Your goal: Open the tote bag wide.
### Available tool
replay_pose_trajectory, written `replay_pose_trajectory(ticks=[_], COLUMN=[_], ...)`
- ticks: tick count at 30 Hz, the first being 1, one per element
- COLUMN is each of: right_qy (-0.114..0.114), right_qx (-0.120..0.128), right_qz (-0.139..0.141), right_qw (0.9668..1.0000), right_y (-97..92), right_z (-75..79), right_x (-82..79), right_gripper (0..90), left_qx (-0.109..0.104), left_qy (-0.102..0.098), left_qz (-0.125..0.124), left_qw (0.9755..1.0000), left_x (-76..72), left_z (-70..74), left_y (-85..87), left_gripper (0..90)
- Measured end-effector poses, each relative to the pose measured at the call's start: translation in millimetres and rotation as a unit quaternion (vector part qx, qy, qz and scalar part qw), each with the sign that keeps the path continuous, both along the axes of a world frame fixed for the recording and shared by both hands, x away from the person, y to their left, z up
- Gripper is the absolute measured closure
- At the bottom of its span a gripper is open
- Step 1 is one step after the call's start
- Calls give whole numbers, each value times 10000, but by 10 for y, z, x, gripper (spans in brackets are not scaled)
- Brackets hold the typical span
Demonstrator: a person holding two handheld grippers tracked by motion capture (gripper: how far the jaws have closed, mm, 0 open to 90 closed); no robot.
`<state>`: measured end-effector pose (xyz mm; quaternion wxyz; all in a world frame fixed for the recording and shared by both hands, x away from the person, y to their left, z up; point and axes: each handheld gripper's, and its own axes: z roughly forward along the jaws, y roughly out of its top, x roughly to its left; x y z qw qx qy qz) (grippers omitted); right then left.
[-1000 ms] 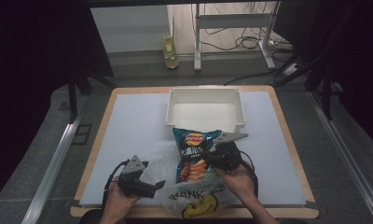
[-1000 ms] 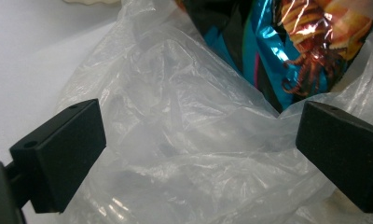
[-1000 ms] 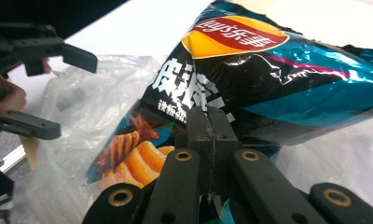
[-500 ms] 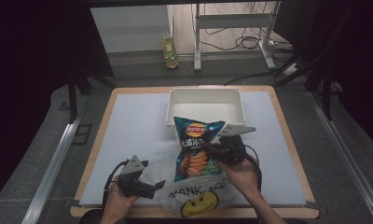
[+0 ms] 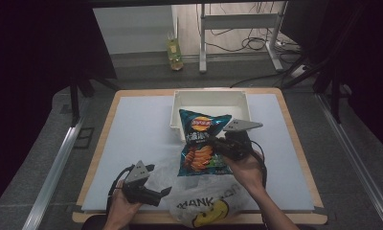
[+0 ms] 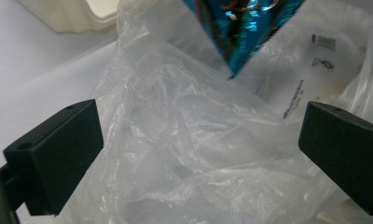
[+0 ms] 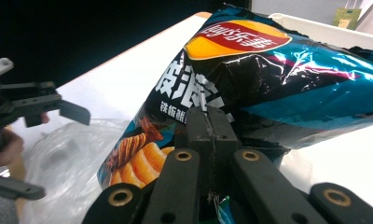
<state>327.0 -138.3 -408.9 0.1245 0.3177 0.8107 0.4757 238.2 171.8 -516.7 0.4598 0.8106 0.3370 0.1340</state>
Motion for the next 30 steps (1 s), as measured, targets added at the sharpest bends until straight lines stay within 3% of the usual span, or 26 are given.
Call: replay_pose_trajectory(ticks=[10,25,30], right_qy=[51,-241,-289], right_qx=[129,195,200], right_qz=[25,106,77], right_qw=[9999,9995,9994], right_y=[0,-27,-20], right_z=[8,206,242], right_x=[135,243,298], right_gripper=[898,898,898], left_qx=[-108,-213,-142], left_qy=[-3,-339,-349], left_qz=[51,129,128], left_qw=[9999,9991,9992], left_x=[7,-18,-18], left_z=[5,37,29], left_y=[30,63,52], left_gripper=[0,0,0])
